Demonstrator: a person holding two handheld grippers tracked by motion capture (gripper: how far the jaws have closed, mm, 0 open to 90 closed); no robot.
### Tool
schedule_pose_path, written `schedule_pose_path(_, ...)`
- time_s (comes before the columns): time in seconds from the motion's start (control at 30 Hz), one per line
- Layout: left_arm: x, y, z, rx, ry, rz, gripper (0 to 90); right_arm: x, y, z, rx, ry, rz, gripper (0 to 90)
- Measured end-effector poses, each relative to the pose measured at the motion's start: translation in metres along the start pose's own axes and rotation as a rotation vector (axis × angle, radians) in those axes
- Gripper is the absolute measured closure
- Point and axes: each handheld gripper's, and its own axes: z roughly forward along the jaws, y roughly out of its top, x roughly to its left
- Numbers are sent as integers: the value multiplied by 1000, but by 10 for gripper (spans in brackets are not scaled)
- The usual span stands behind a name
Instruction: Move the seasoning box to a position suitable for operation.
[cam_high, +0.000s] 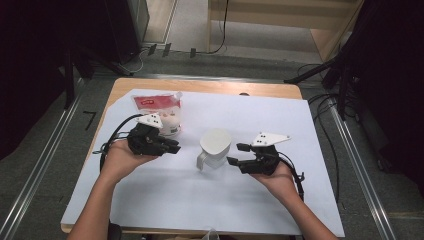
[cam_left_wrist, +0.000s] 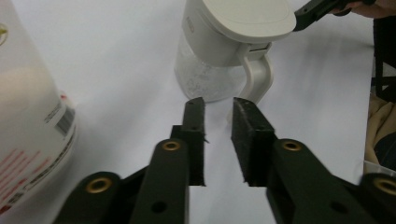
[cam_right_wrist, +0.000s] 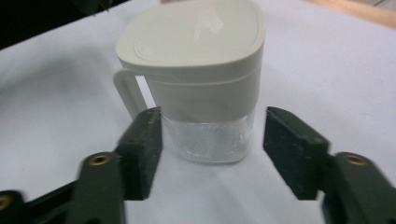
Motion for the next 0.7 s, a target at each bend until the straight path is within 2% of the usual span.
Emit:
schedule_pose_path(0.03,0,0,4,-2,-16,7,812,1,1,-7,-16,-20,-14,504)
schedule_pose_path(0.07,0,0,4,-2,-16,7,837,1,1,-7,-16,-20,-14,504)
schedule_pose_path(0.1,1,0,6,9,-30,26,873,2,2,-10,-8,-33,-7,621)
schedule_pose_path(0.13,0,1,8,24,-41,47,897,2,2,-11,2,-35,-2,659)
schedule_pose_path(0.17,-1,2,9,41,-42,60,897,2,2,-11,2,-35,-2,659)
schedule_pose_path(0.2,-2,4,14,71,-53,68,900,1,3,-12,28,-4,29,729)
schedule_pose_path(0.23,-3,7,20,104,-75,67,900,0,3,-12,34,9,39,767)
schedule_pose_path(0.3,-3,9,23,106,-86,61,900,0,3,-12,36,15,33,794)
schedule_pose_path(0.33,-3,11,27,104,-101,56,900,0,3,-11,40,14,28,832)
schedule_pose_path(0.37,-3,12,30,108,-99,57,900,-1,3,-10,52,11,24,878)
schedule_pose_path(0.53,7,13,40,92,-104,48,900,-2,2,-8,35,-1,5,900)
schedule_pose_path(0.63,8,11,44,86,-109,49,900,-3,3,-5,30,-1,22,900)
schedule_pose_path(0.7,5,11,49,106,-98,54,900,-3,2,-1,28,3,49,900)
